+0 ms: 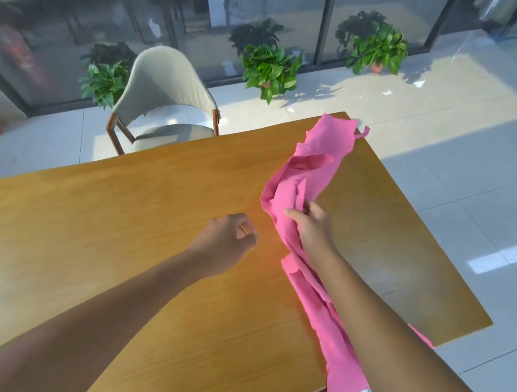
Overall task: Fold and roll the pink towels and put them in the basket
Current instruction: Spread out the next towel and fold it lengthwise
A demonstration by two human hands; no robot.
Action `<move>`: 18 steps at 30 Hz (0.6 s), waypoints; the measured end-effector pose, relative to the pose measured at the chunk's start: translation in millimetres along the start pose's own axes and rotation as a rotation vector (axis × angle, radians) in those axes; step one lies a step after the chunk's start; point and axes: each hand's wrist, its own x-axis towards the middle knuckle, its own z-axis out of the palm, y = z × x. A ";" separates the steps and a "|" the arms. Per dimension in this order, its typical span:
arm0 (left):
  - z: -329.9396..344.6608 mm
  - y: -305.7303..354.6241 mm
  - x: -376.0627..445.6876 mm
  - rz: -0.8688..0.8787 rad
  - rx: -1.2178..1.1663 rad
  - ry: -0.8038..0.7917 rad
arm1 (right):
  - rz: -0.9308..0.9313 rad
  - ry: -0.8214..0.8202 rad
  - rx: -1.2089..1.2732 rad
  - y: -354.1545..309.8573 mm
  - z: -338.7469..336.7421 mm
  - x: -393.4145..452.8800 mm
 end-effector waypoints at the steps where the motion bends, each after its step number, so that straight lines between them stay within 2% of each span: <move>1: -0.3 -1.9 3.1 -0.006 -0.031 0.024 | -0.022 -0.057 0.016 -4.5 8.5 -10.2; 5: -2.7 -16.6 11.5 -0.100 -0.098 0.218 | -0.027 -0.380 0.101 -4.5 41.1 -53.0; 8: -6.7 -46.0 14.4 -0.298 -0.022 0.295 | 0.027 -0.486 0.069 11.2 56.3 -72.3; 12: -9.6 -89.1 14.0 -0.394 0.008 0.169 | 0.031 -0.492 -0.042 33.4 69.8 -87.1; 18: 0.3 -121.6 9.4 -0.428 0.032 0.072 | 0.106 -0.332 -0.103 53.0 68.7 -81.8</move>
